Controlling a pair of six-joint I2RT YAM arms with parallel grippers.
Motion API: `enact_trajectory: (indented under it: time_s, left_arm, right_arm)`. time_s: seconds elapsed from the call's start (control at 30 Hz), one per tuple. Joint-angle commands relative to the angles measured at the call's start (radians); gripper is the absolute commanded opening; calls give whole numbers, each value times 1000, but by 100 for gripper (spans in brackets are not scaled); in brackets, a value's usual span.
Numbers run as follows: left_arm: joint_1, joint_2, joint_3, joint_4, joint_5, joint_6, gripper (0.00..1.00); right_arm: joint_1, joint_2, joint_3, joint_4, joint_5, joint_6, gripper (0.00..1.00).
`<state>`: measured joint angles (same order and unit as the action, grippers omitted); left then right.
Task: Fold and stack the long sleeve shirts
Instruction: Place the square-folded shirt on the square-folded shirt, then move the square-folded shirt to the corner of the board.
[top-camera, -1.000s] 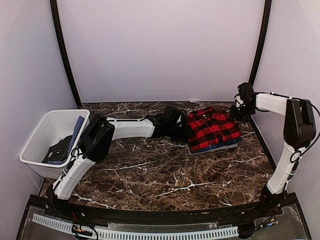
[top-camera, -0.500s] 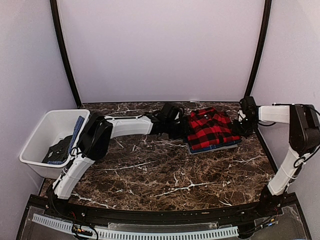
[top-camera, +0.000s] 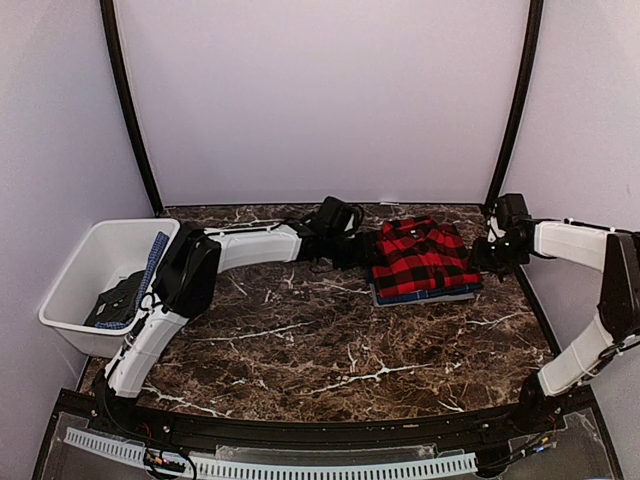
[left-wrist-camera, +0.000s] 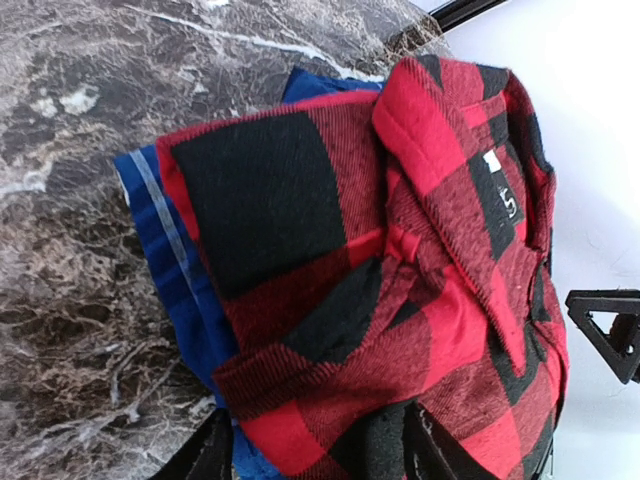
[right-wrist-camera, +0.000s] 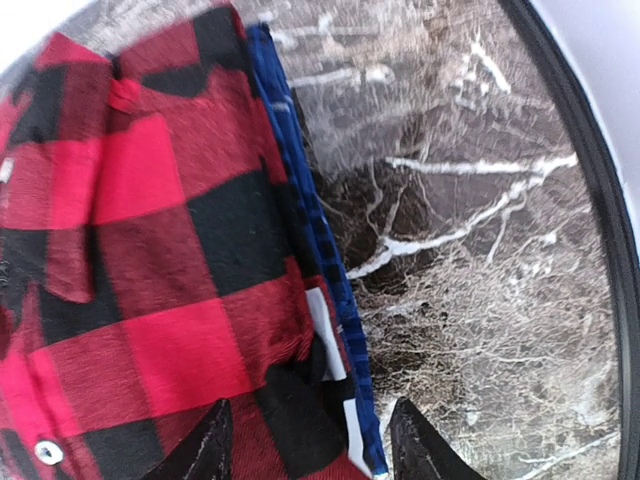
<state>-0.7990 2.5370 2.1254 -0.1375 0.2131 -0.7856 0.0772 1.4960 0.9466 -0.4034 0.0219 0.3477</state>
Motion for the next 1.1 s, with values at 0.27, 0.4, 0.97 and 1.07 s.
enact_trajectory:
  time_s: [0.27,0.4,0.97,1.07]
  left_arm:
    - [24,-267,-25,-113,-35,131,62]
    - [27,-367,-129,-108,-58,152,62]
    - [80,-701,-521,-17,-99,157,62]
    - [90,-722,-544,-19,-103,162,62]
  right_arm:
    - [164,-189,-26,-28,-25,58,56]
    - [320,-239,-88,-28,36,139,55]
    - [754,110,-38,156,114,420,54]
    - [754,160,-7,166,131,427,54]
